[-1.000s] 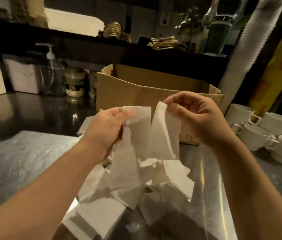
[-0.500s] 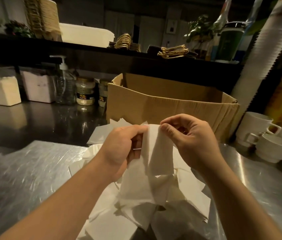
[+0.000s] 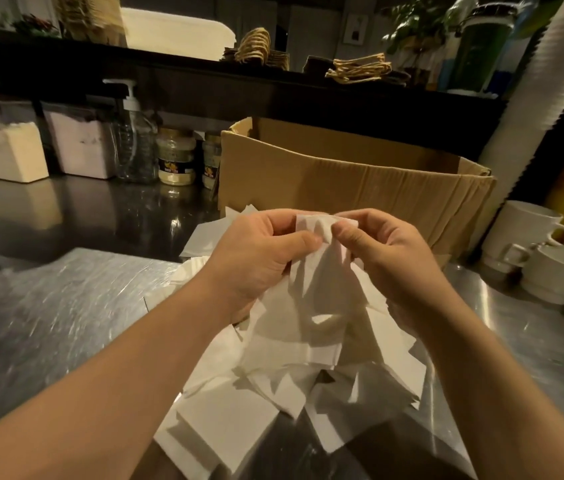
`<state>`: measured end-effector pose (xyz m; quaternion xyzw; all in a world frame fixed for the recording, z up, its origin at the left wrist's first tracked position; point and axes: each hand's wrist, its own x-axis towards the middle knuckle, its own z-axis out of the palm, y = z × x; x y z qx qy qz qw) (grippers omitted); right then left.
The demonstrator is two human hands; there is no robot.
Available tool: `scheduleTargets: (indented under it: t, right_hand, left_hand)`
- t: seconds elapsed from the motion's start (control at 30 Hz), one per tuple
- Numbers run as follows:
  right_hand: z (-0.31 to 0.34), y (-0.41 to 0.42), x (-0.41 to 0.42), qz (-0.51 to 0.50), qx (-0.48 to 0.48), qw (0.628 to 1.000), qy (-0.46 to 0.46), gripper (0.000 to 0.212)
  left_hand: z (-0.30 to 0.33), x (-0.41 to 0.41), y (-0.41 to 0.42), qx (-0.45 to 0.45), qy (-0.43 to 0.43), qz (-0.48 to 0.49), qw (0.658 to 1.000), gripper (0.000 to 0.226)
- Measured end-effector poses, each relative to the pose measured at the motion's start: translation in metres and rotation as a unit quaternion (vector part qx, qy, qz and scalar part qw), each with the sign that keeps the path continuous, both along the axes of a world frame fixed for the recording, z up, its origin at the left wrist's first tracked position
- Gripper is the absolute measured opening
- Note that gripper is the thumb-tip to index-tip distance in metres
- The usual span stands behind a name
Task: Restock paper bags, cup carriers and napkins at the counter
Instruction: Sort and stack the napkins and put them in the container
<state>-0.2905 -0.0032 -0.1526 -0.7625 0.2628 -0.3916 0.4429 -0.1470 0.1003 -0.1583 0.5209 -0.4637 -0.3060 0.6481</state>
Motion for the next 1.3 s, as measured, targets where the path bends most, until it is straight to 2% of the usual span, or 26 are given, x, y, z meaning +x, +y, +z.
scheduleTargets:
  t: [0.07,0.13,0.27,0.4,0.47,0.6,0.73,0.8,0.83,0.93,1.07,1.17,1.23,1.3]
  right_hand:
    - [0.001,0.001,-0.001,0.021,0.039,0.999,-0.017,0.019]
    - [0.001,0.003,-0.001,0.038,0.074,0.996,-0.042,0.02]
    - [-0.001,0.01,0.003,0.07,0.119,0.987,-0.086,0.019]
    - [-0.004,0.018,0.007,0.076,0.134,0.983,-0.096,0.015]
    - [-0.006,0.019,0.008,0.049,0.099,0.989,-0.096,0.005]
    - [-0.01,0.018,0.01,0.027,0.03,0.996,-0.079,0.017]
    - [-0.013,0.017,0.01,0.024,0.009,0.998,-0.05,0.021]
    - [-0.013,0.017,0.011,0.017,0.002,0.998,-0.059,0.019]
    - [-0.012,0.017,0.011,0.01,0.003,0.997,-0.074,0.017]
    - [-0.012,0.016,0.01,-0.029,-0.015,0.991,-0.127,0.012]
    - [-0.012,0.018,0.01,-0.037,-0.078,0.989,-0.121,0.01]
    - [-0.009,0.019,0.004,0.04,-0.145,0.988,-0.042,0.023]
    - [-0.003,0.018,-0.002,0.11,-0.191,0.972,0.085,0.021]
    - [0.002,0.017,-0.007,0.162,-0.21,0.938,0.223,0.009]
  left_hand:
    - [0.001,0.0,0.0,-0.02,0.028,-0.031,0.999,0.018]
    - [0.001,0.0,0.001,-0.012,0.053,-0.067,0.996,0.037]
    - [-0.001,0.002,0.005,0.045,0.059,-0.145,0.987,0.039]
    - [-0.004,0.002,0.005,0.121,0.069,-0.171,0.975,0.052]
    - [-0.006,0.003,0.003,0.151,0.092,-0.18,0.968,0.057]
    - [-0.009,0.008,-0.001,0.184,0.14,-0.182,0.956,0.07]
    - [-0.004,0.005,0.0,0.203,0.154,-0.176,0.951,0.055]
    - [-0.001,0.005,0.001,0.215,0.195,-0.19,0.938,0.055]
    - [0.001,0.005,0.003,0.211,0.233,-0.202,0.928,0.055]
    - [0.006,0.009,0.006,0.162,0.327,-0.205,0.908,0.038]
    - [0.009,0.018,0.008,0.084,0.411,-0.2,0.885,0.053]
    - [0.012,0.025,0.008,0.047,0.457,-0.168,0.872,0.057]
    - [0.013,0.027,0.008,0.036,0.487,-0.152,0.859,0.06]
    - [0.013,0.031,0.007,0.032,0.508,-0.135,0.85,0.065]
